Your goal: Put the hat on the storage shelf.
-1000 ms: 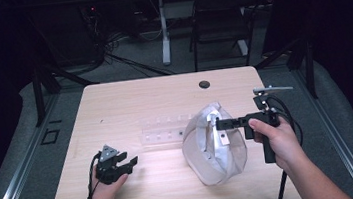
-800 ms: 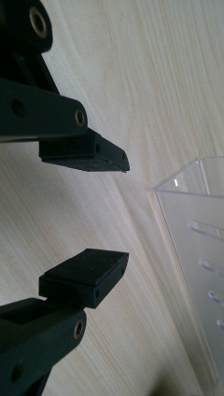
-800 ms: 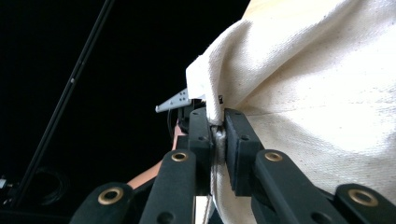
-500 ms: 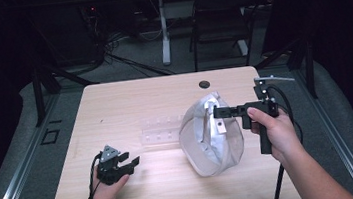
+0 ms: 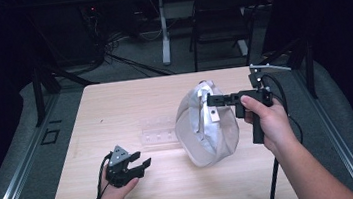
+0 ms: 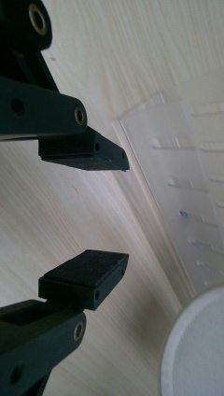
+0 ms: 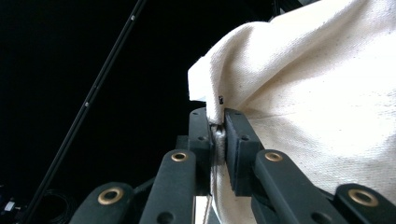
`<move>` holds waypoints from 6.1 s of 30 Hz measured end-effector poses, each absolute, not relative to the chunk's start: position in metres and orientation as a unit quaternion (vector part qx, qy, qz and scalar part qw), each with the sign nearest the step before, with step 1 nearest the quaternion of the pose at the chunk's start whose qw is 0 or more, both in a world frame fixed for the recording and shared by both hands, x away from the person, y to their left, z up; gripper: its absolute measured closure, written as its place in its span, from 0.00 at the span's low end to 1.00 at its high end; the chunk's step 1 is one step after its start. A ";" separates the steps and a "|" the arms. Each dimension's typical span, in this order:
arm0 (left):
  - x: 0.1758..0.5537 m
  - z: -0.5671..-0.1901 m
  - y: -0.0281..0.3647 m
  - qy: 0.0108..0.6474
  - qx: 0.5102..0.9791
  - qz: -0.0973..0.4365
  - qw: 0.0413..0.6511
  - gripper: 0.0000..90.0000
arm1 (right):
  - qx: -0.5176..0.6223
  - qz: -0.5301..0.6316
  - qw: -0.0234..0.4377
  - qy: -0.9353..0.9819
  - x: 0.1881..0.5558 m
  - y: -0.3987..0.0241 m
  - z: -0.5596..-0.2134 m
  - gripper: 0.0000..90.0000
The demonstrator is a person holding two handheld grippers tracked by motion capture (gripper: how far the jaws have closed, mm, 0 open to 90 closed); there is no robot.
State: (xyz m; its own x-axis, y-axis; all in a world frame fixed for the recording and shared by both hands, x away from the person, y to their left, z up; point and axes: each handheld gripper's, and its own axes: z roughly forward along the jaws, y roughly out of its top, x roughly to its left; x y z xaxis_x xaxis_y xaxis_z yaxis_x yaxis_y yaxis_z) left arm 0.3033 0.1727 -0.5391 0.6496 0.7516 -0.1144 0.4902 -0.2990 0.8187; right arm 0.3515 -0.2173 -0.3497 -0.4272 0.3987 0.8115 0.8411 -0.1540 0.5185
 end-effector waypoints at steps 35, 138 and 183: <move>0.281 -0.502 0.037 0.272 0.829 0.211 0.441 0.47 | -0.504 -0.578 0.178 -0.617 0.378 -0.188 -0.328 0.91; 0.349 -0.540 0.086 0.384 0.808 0.147 0.423 0.95 | -0.548 -0.518 0.172 -0.634 0.412 -0.169 -0.397 0.91; 0.320 -0.532 0.153 0.374 0.805 0.137 0.440 0.60 | -0.564 -0.510 0.111 -0.640 0.406 -0.186 -0.392 0.89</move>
